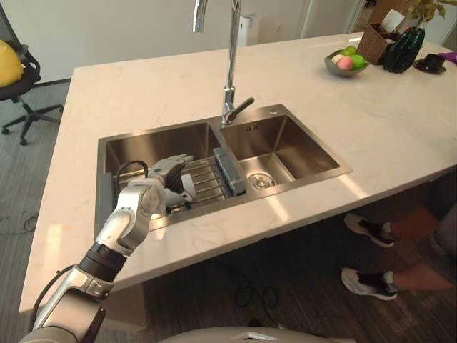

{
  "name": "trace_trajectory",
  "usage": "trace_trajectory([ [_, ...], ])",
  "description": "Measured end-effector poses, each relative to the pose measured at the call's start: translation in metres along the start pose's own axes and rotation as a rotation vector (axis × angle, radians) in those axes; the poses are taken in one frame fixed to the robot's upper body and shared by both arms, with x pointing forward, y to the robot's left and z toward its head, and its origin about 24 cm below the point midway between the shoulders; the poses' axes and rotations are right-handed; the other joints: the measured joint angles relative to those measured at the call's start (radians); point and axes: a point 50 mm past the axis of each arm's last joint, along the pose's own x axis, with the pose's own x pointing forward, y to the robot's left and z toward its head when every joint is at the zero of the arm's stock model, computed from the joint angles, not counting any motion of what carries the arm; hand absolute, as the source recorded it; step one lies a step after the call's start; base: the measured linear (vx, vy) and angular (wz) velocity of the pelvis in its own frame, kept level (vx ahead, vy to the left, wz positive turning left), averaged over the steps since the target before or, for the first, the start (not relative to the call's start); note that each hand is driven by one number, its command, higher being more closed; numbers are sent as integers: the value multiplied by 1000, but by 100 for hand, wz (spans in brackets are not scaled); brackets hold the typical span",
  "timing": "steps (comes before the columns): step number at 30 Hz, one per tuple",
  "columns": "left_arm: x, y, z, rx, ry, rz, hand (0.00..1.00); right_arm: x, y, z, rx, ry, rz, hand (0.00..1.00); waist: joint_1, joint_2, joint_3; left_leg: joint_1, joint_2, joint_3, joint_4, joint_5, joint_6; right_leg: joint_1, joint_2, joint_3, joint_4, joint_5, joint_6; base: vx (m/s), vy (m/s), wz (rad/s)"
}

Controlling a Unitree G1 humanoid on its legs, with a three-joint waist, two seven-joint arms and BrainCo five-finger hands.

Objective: Walk over to the sink, pick up the cup, carry it to the dishwasher, place the cup inside the dishwasher, then close the dishwasher door

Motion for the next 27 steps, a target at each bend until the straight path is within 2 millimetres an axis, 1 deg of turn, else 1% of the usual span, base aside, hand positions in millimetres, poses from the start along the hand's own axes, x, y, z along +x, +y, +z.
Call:
trace_trajectory([
  [15, 1, -3, -7, -21, 52, -21, 0, 0, 0, 0, -21, 7, -5, 0, -2, 0, 0, 14, -3, 5, -16, 4, 2, 4, -1, -2, -1, -1, 1, 4, 1, 0],
  [20, 4, -12, -19, -36, 114, -52, 0, 0, 0, 0, -21, 7, -5, 0, -3, 0, 0, 14, -3, 5, -17, 5, 2, 4, -1, -2, -3, -1, 1, 0, 0, 0],
  [24, 4, -12, -25, -43, 140, -35, 0, 0, 0, 0, -21, 7, -4, 0, -4, 0, 0, 14, -3, 6, -18, 5, 2, 4, -1, -3, -3, -1, 1, 0, 0, 0],
  [27, 5, -14, -34, -41, 195, -16, 0, 0, 0, 0, -22, 6, -4, 0, -6, -1, -1, 14, -3, 6, -18, 5, 2, 4, -1, -3, -3, -1, 1, 0, 0, 0],
])
